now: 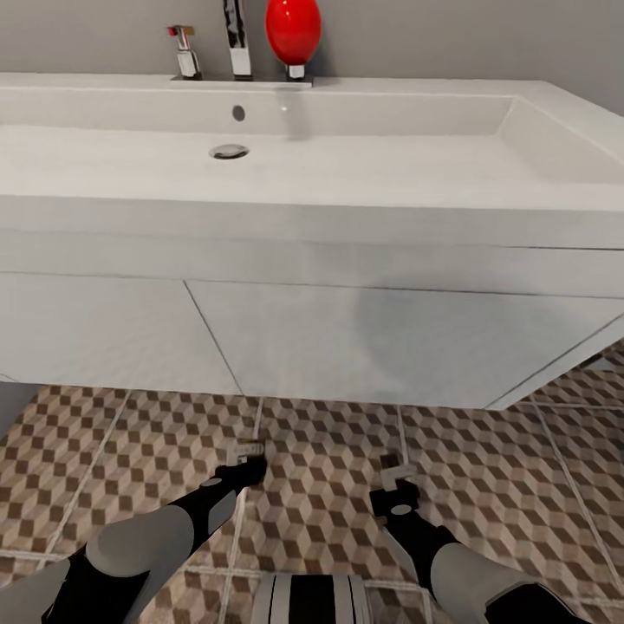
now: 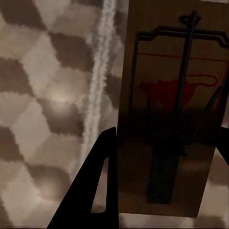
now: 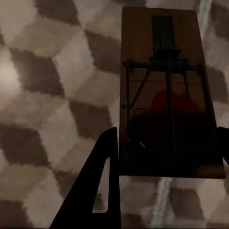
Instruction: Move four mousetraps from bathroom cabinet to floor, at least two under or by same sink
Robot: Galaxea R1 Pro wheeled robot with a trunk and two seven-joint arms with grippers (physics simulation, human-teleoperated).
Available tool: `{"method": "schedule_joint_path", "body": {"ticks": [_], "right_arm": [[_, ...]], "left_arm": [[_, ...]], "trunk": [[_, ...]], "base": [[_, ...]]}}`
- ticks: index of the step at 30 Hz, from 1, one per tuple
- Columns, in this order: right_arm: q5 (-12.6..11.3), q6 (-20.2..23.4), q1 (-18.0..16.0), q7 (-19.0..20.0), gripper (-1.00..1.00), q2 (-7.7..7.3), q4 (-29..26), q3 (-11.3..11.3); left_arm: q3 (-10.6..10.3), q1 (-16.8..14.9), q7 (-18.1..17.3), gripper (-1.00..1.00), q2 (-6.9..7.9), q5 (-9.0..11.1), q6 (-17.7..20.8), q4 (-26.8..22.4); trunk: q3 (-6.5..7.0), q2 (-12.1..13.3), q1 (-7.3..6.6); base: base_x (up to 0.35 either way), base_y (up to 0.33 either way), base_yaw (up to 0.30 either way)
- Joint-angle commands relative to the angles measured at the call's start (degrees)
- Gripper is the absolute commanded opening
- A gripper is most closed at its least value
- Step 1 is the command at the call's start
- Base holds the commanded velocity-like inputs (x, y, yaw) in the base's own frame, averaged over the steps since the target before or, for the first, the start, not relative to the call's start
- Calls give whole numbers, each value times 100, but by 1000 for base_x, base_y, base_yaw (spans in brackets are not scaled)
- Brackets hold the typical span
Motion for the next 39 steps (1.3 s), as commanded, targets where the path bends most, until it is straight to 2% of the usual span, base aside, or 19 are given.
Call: {"method": "schedule_joint_path", "body": {"ticks": [1, 16, 23, 29, 39], "right_arm": [[-43, -15, -3, -14, -100, 0, 6, 38], [-43, -6, -5, -93, -100, 3, -5, 30], [-57, -142, -54, -296, -100, -17, -311, 26], [-94, -221, -172, -350, -100, -21, -352, 15], [-75, -238, -188, -357, -100, -39, -378, 5]], "left_arm": [[-48, -2, 45, -100, 1, 18, -18, -6], [-48, -2, 45, -100, -18, 15, -10, -25], [-48, -2, 45, -100, -33, 10, -9, -30], [-44, -2, 42, -100, -31, 11, -9, -18], [-56, -99, 36, -100, -155, 7, -21, 8]], "trunk": [[-26, -3, 1], [-358, -23, 40], [-514, -32, 58], [-646, -40, 73], [-646, -40, 73]], "base": [[0, 0, 0], [0, 0, 0], [0, 0, 0], [0, 0, 0], [0, 0, 0]]}}
